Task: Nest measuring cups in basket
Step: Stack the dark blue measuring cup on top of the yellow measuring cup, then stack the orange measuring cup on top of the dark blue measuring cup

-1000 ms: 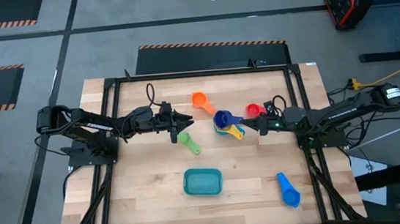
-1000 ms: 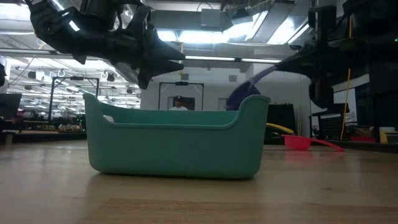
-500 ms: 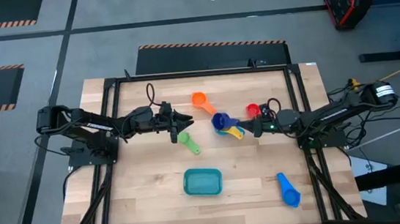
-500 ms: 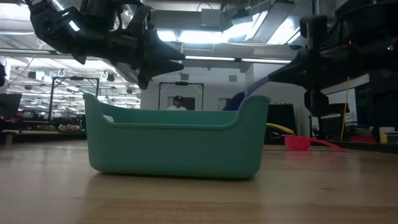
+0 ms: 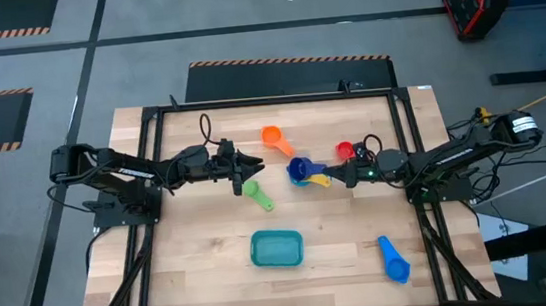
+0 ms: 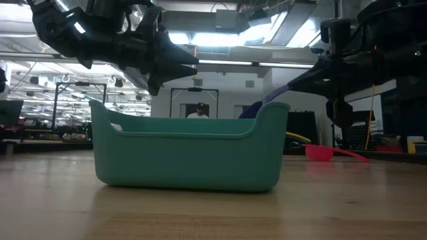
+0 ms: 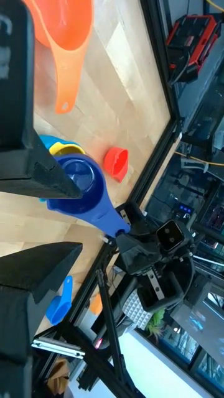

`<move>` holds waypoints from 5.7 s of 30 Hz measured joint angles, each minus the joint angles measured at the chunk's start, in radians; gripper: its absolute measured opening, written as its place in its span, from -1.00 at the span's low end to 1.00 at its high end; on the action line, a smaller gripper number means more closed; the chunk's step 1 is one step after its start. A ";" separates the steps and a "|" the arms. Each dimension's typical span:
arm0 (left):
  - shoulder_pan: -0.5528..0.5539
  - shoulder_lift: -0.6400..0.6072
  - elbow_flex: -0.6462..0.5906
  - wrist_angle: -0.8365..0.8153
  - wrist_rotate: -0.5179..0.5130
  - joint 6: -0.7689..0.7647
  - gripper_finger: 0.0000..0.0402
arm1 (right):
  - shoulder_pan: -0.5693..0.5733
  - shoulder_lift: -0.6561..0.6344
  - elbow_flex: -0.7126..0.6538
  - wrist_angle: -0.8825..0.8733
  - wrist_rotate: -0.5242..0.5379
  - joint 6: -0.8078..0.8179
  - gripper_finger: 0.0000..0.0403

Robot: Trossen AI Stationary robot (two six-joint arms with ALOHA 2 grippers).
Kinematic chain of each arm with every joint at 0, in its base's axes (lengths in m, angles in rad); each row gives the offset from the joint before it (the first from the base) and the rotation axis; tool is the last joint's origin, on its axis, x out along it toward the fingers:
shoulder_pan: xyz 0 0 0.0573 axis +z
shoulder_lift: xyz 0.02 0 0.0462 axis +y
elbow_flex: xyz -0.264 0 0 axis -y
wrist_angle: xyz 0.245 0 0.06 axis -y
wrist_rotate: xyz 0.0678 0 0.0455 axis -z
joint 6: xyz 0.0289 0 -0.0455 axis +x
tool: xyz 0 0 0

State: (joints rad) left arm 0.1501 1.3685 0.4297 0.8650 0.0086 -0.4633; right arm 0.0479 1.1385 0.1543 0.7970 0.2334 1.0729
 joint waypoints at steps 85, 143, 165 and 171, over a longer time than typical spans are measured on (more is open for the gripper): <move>-0.001 0.000 0.000 -0.003 0.011 0.002 -0.43 | 0.000 -0.493 0.001 0.008 0.097 -0.913 -0.50; -0.001 0.000 0.000 -0.002 -0.001 0.003 -0.43 | -0.428 0.369 0.932 -0.842 -0.100 -0.816 -0.50; -0.001 0.000 0.000 -0.017 0.000 0.003 -0.43 | -0.506 0.746 1.055 -0.853 -0.210 -0.733 -0.50; -0.001 0.000 0.000 -0.019 0.000 0.003 -0.43 | -0.506 0.777 1.055 -0.854 -0.210 -0.733 -0.50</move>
State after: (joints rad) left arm 0.1490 1.3689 0.4297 0.8455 0.0090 -0.4606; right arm -0.4583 1.9157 1.2091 -0.0574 0.0235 0.3401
